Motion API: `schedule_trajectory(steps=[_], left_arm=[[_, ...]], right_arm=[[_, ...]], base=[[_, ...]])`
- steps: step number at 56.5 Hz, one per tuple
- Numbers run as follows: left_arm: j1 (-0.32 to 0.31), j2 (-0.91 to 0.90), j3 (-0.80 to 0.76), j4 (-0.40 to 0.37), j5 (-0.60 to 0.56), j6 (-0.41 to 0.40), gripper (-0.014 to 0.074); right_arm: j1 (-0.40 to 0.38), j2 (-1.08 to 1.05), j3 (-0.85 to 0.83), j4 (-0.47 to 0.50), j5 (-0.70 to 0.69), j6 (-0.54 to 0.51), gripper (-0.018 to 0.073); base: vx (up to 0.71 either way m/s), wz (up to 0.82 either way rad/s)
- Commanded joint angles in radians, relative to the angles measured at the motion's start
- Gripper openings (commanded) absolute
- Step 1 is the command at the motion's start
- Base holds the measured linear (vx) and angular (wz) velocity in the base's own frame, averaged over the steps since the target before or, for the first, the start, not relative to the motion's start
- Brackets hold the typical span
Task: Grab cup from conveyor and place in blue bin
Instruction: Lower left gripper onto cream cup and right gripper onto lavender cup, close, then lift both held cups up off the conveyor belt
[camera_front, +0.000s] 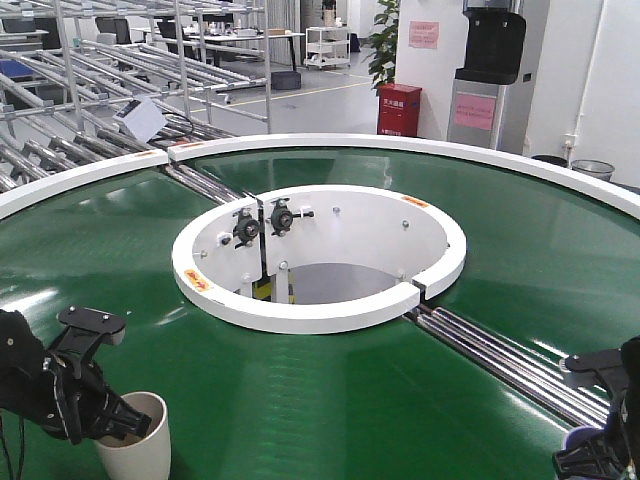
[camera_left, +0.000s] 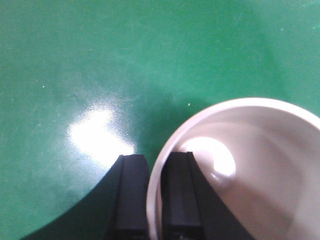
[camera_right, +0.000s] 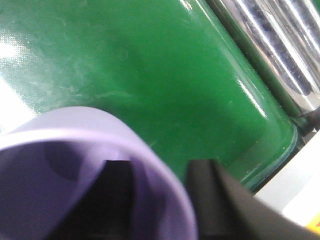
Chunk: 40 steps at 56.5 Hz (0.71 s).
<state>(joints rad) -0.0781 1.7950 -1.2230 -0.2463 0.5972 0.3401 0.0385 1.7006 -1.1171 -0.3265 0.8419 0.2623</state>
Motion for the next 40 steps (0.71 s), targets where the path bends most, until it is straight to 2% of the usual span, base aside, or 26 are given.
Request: schedule_trajectory(steps=[1,8,14,22,30,40], left_arm=[[-0.002,-0.046,-0.026,0.0,-0.049,0.004,-0.0008],[-0.002,-0.046,-0.026,0.0,-0.052,0.003,-0.0008],[-0.002,-0.047,-0.026,-0.004,-0.048,-0.003,-0.0008],[-0.002,-0.07,-0.026,-0.051,-0.046,-0.002,-0.0008],[-0.003,-0.131,-0.026,-0.054,-0.047,0.0,-0.0008],[-0.003,-0.272,-0.017,-0.097,-0.027,0.001,-0.0006]], right_arm=[[-0.004,-0.058,-0.032,-0.025,-0.03,0.002,0.0107],[-0.004,-0.082,-0.032,-0.025,-0.058,0.002,-0.0016],[-0.003,-0.13,-0.032,-0.005,-0.098,0.002,-0.0015],[-0.003,-0.223,-0.032,0.064,-0.185,0.001,-0.0013],[-0.003,-0.321,-0.032,0.137,-0.232,-0.012,-0.0012],[-0.003,-0.425,-0.032,0.274,-0.273,-0.095,-0.0012]], base=[[0.0,0.0],[0.0,0.0],[0.0,0.0],[0.0,0.0],[0.0,0.0],[0.0,0.0]])
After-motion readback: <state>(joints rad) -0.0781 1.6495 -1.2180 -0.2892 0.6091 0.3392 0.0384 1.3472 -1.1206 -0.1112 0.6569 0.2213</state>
